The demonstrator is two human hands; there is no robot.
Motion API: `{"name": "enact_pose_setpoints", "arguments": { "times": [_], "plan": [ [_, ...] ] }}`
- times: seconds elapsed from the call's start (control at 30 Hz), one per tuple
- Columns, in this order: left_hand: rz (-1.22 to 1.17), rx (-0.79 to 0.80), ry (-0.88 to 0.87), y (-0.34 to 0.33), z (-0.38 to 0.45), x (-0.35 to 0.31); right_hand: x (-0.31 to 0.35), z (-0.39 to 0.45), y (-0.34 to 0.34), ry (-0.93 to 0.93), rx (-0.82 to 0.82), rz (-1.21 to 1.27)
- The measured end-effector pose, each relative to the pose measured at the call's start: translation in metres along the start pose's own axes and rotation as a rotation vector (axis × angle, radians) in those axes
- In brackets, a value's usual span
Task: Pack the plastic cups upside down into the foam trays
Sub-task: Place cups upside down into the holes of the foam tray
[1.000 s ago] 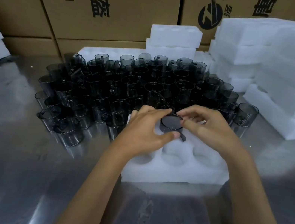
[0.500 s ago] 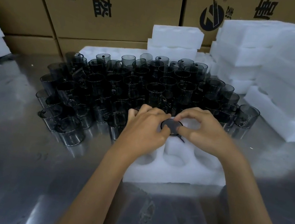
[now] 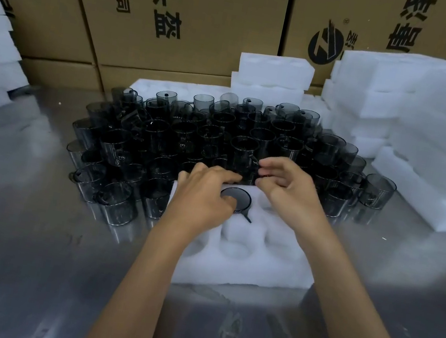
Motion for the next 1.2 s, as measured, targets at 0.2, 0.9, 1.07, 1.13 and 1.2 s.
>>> {"name": "enact_pose_setpoints", "arguments": {
  "times": [0.2, 0.9, 1.07, 1.13, 1.2],
  "plan": [
    [-0.051, -0.060, 0.037, 0.004, 0.000, 0.009, -0.003, 0.031, -0.003, -0.104, -0.081, -0.153],
    [-0.196, -0.033, 0.059, 0.007, 0.002, 0.015, -0.009, 0.023, 0.004, -0.190, 0.140, 0.178],
    [-0.396, -0.125, 0.058, 0.011, 0.004, 0.012, -0.007, 0.007, 0.008, -0.031, 0.108, 0.221],
    [-0.489, -0.208, 0.044, 0.014, 0.004, 0.009, 0.000, 0.002, 0.008, 0.116, 0.094, 0.151],
    [-0.521, -0.258, 0.022, 0.016, 0.003, 0.008, 0.007, -0.001, 0.005, 0.226, 0.128, 0.082]
  ]
}}
Point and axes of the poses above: each hand's wrist, its own z-axis towards the middle knuckle, its own y-axis out of the back of the hand, x = y × z, the point moved 3 cm from there along z, towards the middle knuckle, and after that the axes turned 1 degree about -z, right-handed, at the moved point
